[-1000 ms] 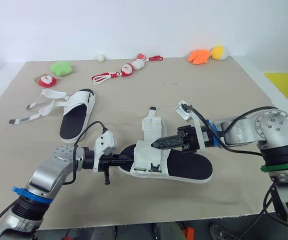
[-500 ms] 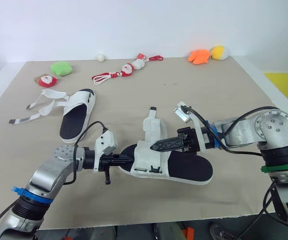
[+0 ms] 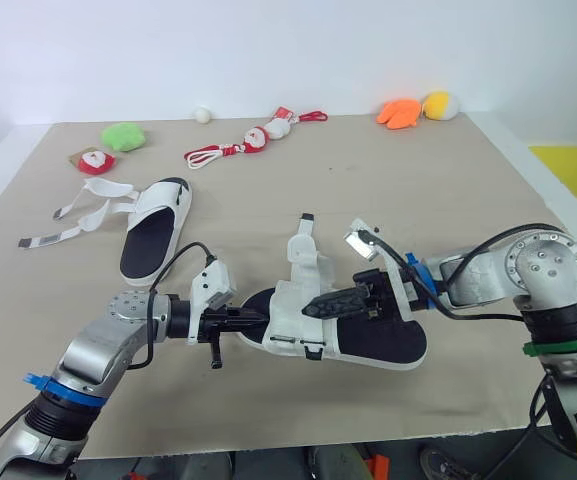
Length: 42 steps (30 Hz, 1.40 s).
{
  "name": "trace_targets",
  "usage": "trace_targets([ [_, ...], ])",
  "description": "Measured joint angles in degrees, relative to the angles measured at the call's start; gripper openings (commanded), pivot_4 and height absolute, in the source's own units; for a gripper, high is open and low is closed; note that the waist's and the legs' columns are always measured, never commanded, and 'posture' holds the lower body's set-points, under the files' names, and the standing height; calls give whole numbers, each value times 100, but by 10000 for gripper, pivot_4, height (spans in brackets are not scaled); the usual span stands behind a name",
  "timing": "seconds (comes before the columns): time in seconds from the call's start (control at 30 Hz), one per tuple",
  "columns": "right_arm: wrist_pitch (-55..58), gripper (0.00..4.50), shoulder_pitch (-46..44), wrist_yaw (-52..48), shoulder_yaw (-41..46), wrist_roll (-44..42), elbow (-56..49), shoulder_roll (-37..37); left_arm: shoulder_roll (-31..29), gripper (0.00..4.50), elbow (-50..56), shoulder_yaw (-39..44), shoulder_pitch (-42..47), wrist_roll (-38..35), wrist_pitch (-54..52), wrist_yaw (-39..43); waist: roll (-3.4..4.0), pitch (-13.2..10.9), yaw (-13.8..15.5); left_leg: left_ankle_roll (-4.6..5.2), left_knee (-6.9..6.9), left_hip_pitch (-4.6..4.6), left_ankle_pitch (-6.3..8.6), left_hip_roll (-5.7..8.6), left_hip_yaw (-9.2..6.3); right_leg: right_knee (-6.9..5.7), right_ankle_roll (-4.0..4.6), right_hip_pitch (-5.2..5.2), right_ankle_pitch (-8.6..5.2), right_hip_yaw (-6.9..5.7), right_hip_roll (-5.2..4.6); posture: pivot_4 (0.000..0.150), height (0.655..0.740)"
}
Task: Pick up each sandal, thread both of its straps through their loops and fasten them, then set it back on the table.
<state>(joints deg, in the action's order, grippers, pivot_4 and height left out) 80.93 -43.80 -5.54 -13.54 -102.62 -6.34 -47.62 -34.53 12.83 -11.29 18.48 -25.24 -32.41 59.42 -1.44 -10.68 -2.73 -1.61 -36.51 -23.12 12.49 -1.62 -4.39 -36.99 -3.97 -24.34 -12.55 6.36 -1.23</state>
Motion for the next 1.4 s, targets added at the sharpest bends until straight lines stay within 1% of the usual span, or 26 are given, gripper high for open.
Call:
trace_targets([
  [0.17,12,508,95,-213,10,305,-340,-11,0,0,12,0,-2,-4,-5,-13,0,0,0,0,0,0,0,1,0,0,0,0,0,0,0,1500,7400],
  [0.2,8,5778,110,-307,19,426,-414,-10,0,0,12,0,-2,-5,-6,-14,0,0,0,0,0,0,0,1,0,0,0,0,0,0,-1,1500,7400],
  [0.23,3,7658,122,-379,37,504,-456,-11,0,0,13,-1,-2,-5,-6,-14,0,0,0,0,0,0,0,1,0,0,0,0,0,0,-1,1500,7400],
  [0.27,17,10638,145,-505,61,578,-511,-30,0,0,13,-5,-3,-3,-10,-14,0,0,0,0,0,0,0,1,0,0,-1,0,0,0,-1,1500,7400],
  [0.37,41,24166,303,-821,194,637,-543,-122,0,0,13,-7,-14,-3,-13,-17,0,0,0,0,0,-1,0,1,0,1,-1,0,0,0,-1,1500,7400],
  [0.47,51,39770,320,-1148,429,631,-545,-347,0,0,14,-7,-16,-3,-15,-23,0,0,0,0,-1,1,0,1,0,1,1,0,0,-1,0,1500,7400],
  [0.5,52,43065,334,-1295,542,623,-546,-432,1,0,16,-7,-18,-3,-15,-26,0,0,0,0,-1,2,0,1,0,1,1,0,0,-1,0,1500,7400],
  [0.53,73,44289,392,-1465,636,604,-574,-544,7,0,19,-8,-19,-4,-14,-27,0,0,4,0,-1,2,0,1,0,1,5,0,-3,-1,0,1500,7400],
  [0.57,109,44289,466,-1598,734,574,-596,-629,11,0,19,-8,-30,-6,-14,-30,0,0,7,0,-1,2,0,1,0,1,12,0,-8,-1,0,1500,7400],
  [0.67,292,44289,928,-2234,1096,380,-902,-1204,26,0,28,-2,-62,-7,-10,-29,0,0,13,1,-1,-1,2,2,0,2,0,1,-8,-1,-2,1500,7400],
  [0.77,307,44289,1466,-2303,1171,356,-1228,-1469,34,0,27,6,-68,-7,-7,-30,-4,3,13,1,-1,2,2,0,0,1,-2,2,-8,-3,-1,1500,7400],
  [0.87,198,44289,1952,-2041,982,444,-1512,-1408,44,0,23,14,-67,-4,-9,-45,-3,4,12,1,-6,3,2,1,2,1,3,1,-11,-2,-2,1500,7400],
  [1.07,-225,44289,2326,-1321,867,445,-1725,-1293,120,0,26,23,-81,-17,-51,-63,-5,5,11,-1,-11,3,1,2,2,1,1,4,-7,-2,-3,1500,7400],
  [1.13,-455,44289,2531,-1106,880,561,-1727,-1106,174,0,74,46,-115,-42,-124,-86,-12,9,15,-1,-9,2,1,2,0,2,2,4,-9,-2,-3,1500,7400],
  [1.27,-639,44289,2883,-1018,877,856,-1757,-875,205,0,168,61,-145,-110,-188,-153,-12,10,15,-2,-10,0,1,5,1,2,-17,5,-3,0,-6,1500,7400],
  [1.4,-807,44289,3055,-840,877,1072,-1825,-610,279,0,172,101,-162,-190,-307,-258,-13,10,14,-2,-13,4,0,5,1,2,-8,7,-5,0,-6,1500,7400],
])
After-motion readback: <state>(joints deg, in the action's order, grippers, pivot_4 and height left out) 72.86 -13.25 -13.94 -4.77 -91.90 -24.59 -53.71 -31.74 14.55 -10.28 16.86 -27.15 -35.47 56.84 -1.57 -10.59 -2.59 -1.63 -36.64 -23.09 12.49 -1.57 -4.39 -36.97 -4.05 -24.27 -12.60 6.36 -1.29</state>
